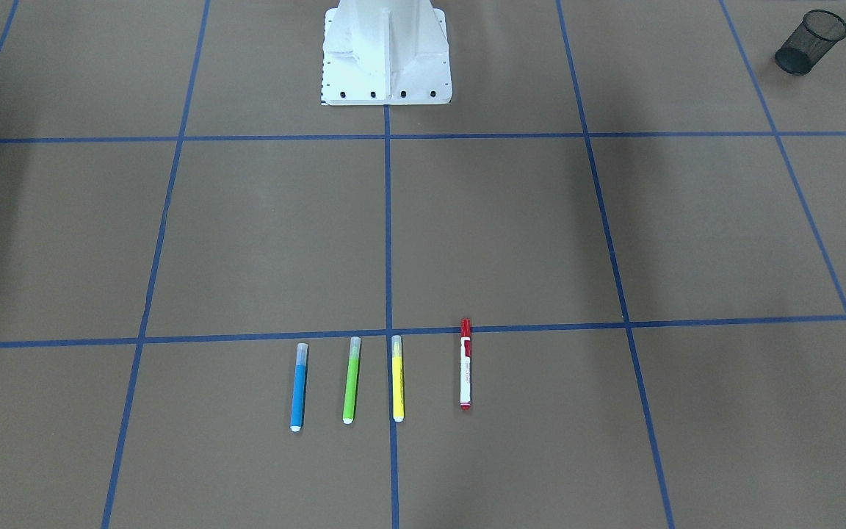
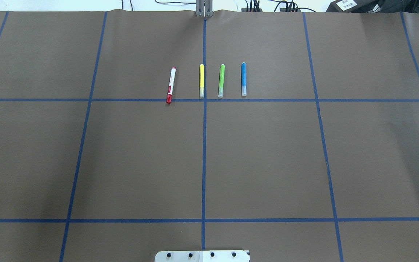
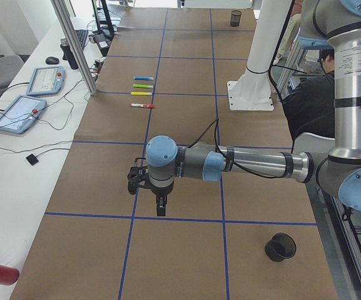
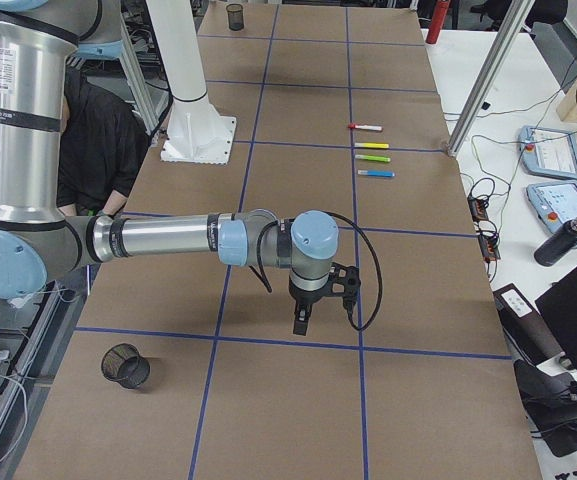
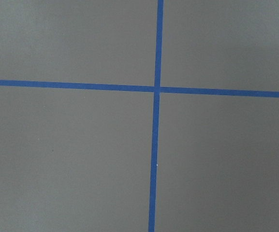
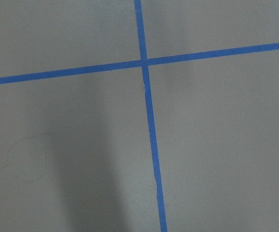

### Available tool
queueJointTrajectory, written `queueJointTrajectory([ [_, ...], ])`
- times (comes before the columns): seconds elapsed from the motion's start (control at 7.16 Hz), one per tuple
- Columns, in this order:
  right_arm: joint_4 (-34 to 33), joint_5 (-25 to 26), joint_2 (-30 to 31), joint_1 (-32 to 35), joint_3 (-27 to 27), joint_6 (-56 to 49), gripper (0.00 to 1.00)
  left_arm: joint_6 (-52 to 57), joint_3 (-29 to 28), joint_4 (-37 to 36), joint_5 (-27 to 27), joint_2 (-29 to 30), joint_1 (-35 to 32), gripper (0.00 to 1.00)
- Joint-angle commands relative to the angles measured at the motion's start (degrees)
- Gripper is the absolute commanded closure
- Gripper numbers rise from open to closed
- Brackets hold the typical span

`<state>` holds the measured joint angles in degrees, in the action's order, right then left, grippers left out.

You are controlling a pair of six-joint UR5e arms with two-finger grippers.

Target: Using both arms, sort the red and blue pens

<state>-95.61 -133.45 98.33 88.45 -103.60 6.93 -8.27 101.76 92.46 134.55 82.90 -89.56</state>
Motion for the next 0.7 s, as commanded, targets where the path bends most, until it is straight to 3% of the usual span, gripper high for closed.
queueJointTrajectory([
  [0.0,0.0,0.0,0.6,0.7,-0.1,-1.2,0.00,0.0,-0.1,0.0,0.0,-0.1,0.1,0.00],
  [0.56,0.1,0.0,0.5,0.8,0.1,-1.1,0.00,0.1,-0.4,0.0,0.0,-0.1,0.1,0.00],
])
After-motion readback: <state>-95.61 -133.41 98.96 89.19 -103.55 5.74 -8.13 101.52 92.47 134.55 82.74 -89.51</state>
